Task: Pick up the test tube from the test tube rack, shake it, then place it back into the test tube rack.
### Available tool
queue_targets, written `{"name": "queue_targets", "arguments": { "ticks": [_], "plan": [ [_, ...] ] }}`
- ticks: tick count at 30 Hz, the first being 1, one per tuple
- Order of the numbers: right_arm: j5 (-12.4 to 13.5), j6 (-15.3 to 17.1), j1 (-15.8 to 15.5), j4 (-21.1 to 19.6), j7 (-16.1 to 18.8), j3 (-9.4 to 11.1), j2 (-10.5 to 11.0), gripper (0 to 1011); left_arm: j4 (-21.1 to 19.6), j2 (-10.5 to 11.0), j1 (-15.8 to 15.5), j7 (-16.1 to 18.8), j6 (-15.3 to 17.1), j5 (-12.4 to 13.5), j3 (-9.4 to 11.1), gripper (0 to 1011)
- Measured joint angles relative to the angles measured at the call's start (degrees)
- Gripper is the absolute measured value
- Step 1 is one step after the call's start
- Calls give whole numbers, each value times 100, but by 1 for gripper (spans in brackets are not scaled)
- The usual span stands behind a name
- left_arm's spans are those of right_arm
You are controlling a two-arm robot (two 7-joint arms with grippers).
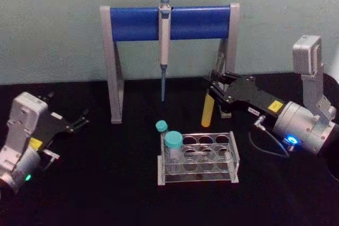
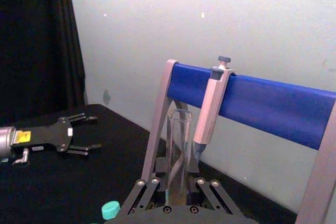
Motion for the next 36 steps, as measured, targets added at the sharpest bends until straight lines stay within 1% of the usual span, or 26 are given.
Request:
{"name": "queue_targets", "arguments": {
  "ticks": [36],
  "plan": [
    [17,29,-50,-68,0,33,12,232,0,0,0,0,0,0,0,1009]
  ]
}}
